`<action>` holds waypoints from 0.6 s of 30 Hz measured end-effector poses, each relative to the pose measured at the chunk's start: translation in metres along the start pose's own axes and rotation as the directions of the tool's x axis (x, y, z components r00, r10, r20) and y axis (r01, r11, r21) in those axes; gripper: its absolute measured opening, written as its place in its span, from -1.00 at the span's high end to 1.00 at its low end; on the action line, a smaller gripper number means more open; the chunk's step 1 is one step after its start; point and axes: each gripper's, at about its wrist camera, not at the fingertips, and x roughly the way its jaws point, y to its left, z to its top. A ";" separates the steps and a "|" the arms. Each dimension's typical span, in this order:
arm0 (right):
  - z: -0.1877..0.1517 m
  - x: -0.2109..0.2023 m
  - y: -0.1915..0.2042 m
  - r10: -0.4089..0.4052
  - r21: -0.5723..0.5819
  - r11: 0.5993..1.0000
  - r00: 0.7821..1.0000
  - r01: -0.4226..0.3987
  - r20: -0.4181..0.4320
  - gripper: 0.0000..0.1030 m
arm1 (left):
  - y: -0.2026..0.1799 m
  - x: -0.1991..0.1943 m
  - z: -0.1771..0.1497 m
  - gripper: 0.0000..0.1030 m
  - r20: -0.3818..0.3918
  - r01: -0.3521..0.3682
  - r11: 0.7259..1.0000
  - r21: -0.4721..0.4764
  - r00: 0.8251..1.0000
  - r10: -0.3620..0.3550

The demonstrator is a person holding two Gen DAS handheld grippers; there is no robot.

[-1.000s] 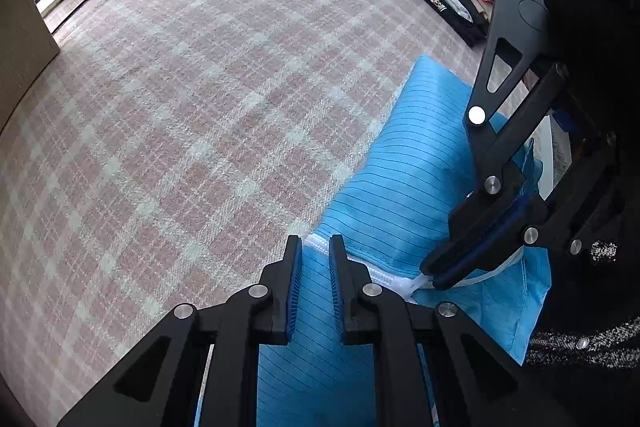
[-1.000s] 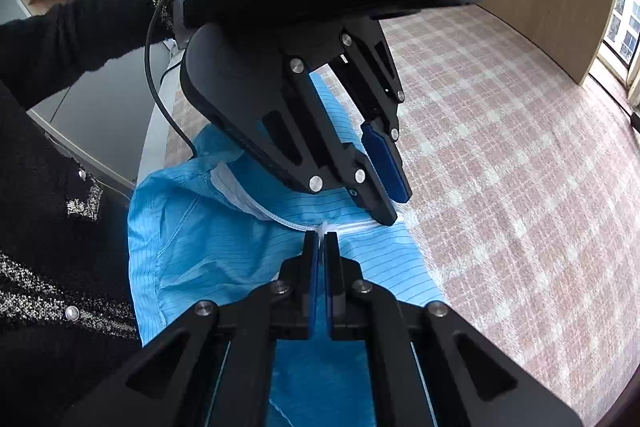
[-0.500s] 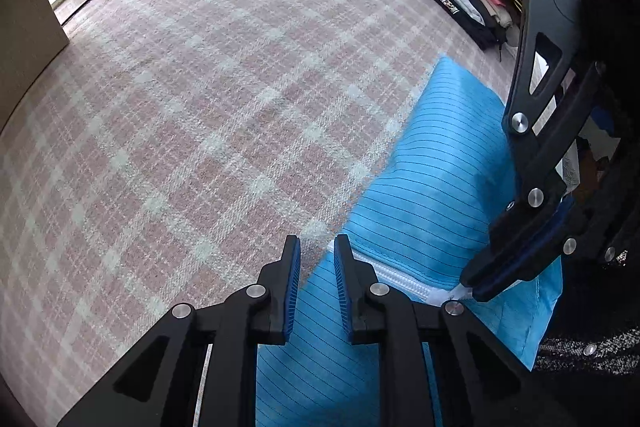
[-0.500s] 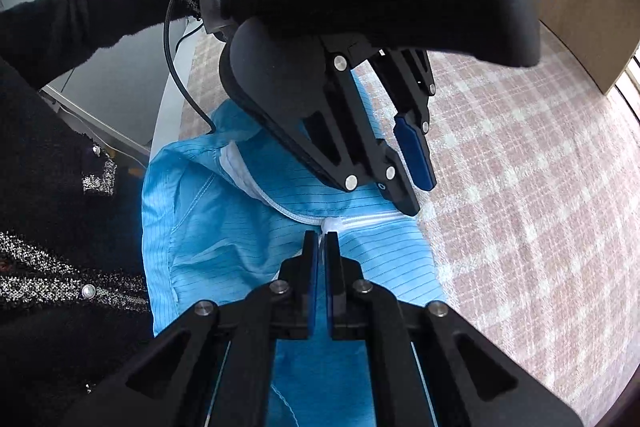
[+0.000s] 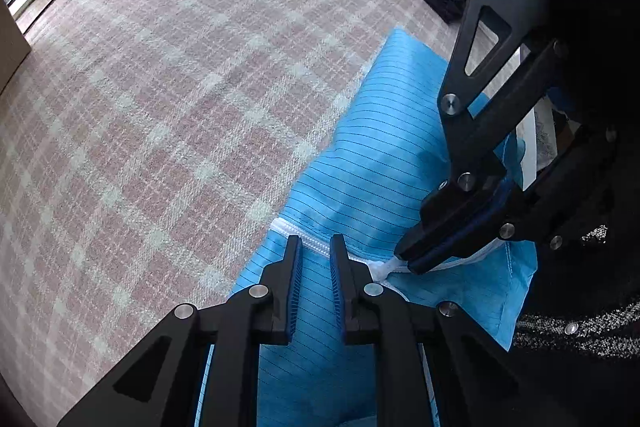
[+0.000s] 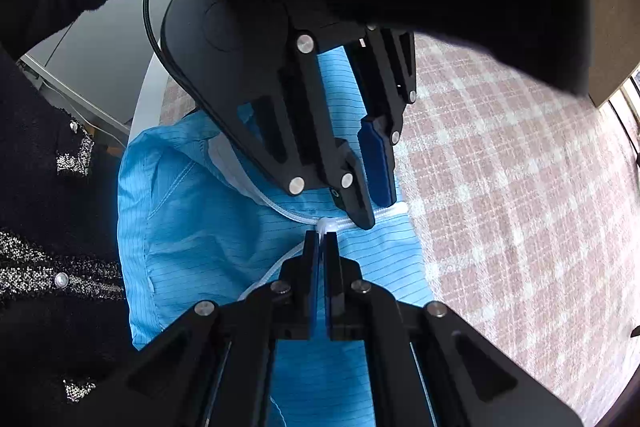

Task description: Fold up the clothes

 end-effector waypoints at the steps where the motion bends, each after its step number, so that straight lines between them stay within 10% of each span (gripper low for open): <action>1: -0.001 0.002 0.000 0.007 0.001 1.000 1.000 -0.007 -0.007 0.96 | -0.001 0.003 0.000 0.75 -0.011 0.000 1.000 0.004 1.000 0.000; 18: -0.001 0.017 -0.002 0.121 0.030 0.992 0.993 -0.122 0.007 0.93 | 0.008 -0.006 -0.048 0.95 -0.003 0.043 0.999 -0.006 0.999 -0.043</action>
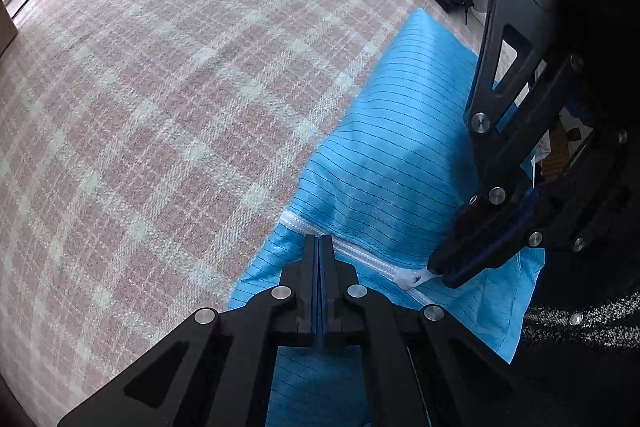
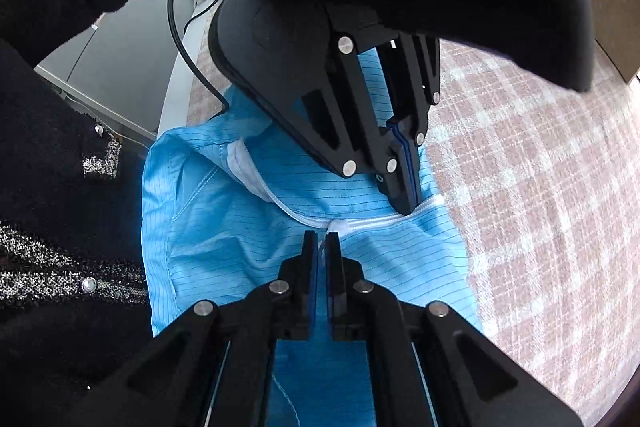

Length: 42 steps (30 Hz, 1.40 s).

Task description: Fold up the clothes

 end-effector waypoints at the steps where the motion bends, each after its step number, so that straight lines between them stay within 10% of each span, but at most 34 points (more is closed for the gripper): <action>1: 0.001 0.001 0.000 0.005 -0.001 1.000 1.000 -0.005 -0.008 0.93 | -0.002 -0.001 -0.003 0.95 0.002 0.000 1.000 -0.002 1.000 0.000; 12: 0.006 -0.013 0.041 0.238 -0.034 0.970 0.971 -0.239 -0.016 1.00 | -0.015 -0.001 -0.021 0.95 0.001 -0.034 0.999 0.012 0.999 0.034; 22: 0.006 -0.033 0.026 -0.035 0.035 0.999 0.999 0.034 0.009 0.89 | -0.011 0.005 -0.023 0.96 0.020 -0.023 1.000 -0.018 1.000 0.023; 26: 0.010 -0.026 0.035 -0.135 -0.097 0.987 0.990 0.131 -0.036 0.47 | -0.004 -0.004 -0.026 0.96 0.022 -0.048 0.998 -0.035 0.999 0.049; 36: 0.020 -0.014 0.049 -0.210 -0.232 0.951 0.978 0.203 -0.005 0.47 | -0.012 -0.024 -0.050 0.98 0.069 0.037 0.998 -0.055 0.997 -0.033; 42: 0.020 -0.005 0.054 -0.257 -0.305 0.921 0.966 0.242 -0.008 0.46 | -0.065 0.028 0.000 0.97 0.057 0.047 0.997 -0.069 0.997 -0.043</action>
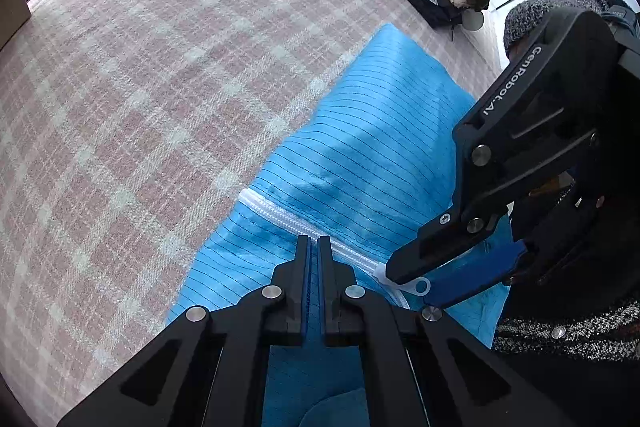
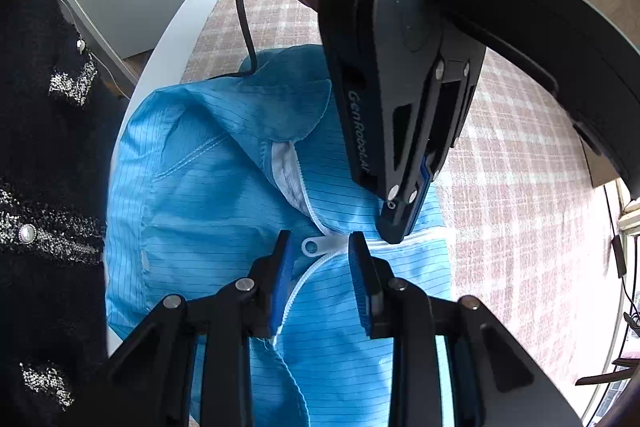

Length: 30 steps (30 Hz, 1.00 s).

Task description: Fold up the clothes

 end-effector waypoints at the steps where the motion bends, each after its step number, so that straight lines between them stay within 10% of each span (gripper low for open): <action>1: 0.001 0.001 0.000 0.006 0.000 1.000 1.000 -0.006 0.000 0.46 | -0.003 0.004 -0.006 0.97 -0.001 0.001 1.000 -0.004 1.000 -0.001; 13: 0.002 0.013 -0.031 0.182 0.145 0.973 0.983 -0.179 -0.009 0.52 | -0.020 0.022 -0.028 0.94 -0.028 -0.008 1.000 0.018 1.000 0.009; 19: 0.004 0.016 -0.015 0.085 0.054 0.995 0.996 -0.083 -0.032 0.51 | 0.009 0.046 0.008 0.94 -0.035 -0.004 1.000 0.020 0.999 0.004; 30: 0.003 0.017 -0.035 0.187 0.121 0.976 0.982 -0.183 -0.023 0.51 | 0.041 0.054 0.025 0.94 -0.032 0.008 1.000 0.012 0.999 -0.008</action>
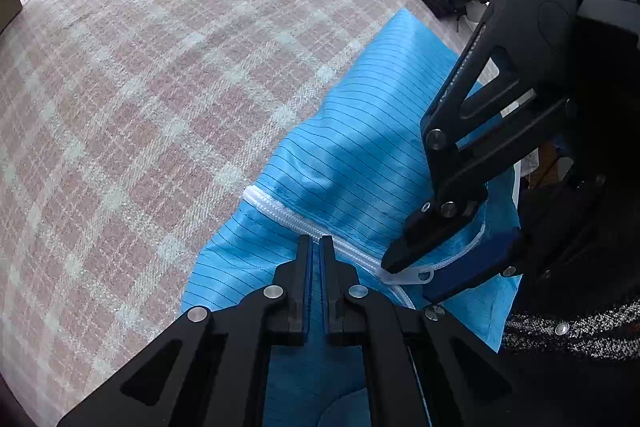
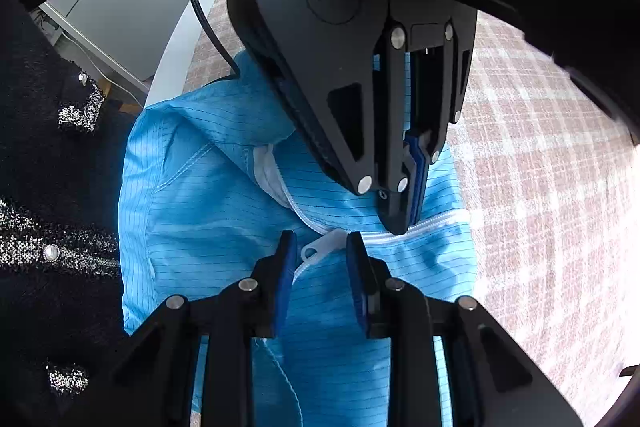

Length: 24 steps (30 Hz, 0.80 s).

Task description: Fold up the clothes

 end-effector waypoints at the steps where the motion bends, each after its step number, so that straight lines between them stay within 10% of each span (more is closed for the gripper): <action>1: 0.000 0.000 0.000 0.006 -0.001 1.000 1.000 -0.006 -0.002 0.51 | 0.003 0.002 0.001 0.94 0.000 0.001 1.000 -0.001 1.000 -0.001; 8: 0.000 -0.010 0.010 -0.034 -0.037 0.999 0.999 0.035 0.040 0.51 | 0.029 -0.076 -0.065 0.94 0.026 0.077 0.995 -0.058 0.997 -0.076; 16: 0.005 -0.004 0.031 -0.114 -0.152 0.981 0.993 0.118 0.036 0.51 | 0.051 -0.060 -0.055 0.94 0.018 0.089 0.994 -0.066 0.996 -0.088; 24: -0.003 0.009 0.007 -0.013 -0.054 0.998 0.999 0.015 0.030 0.59 | 0.039 -0.077 -0.059 0.93 0.014 0.071 0.996 -0.060 0.997 -0.071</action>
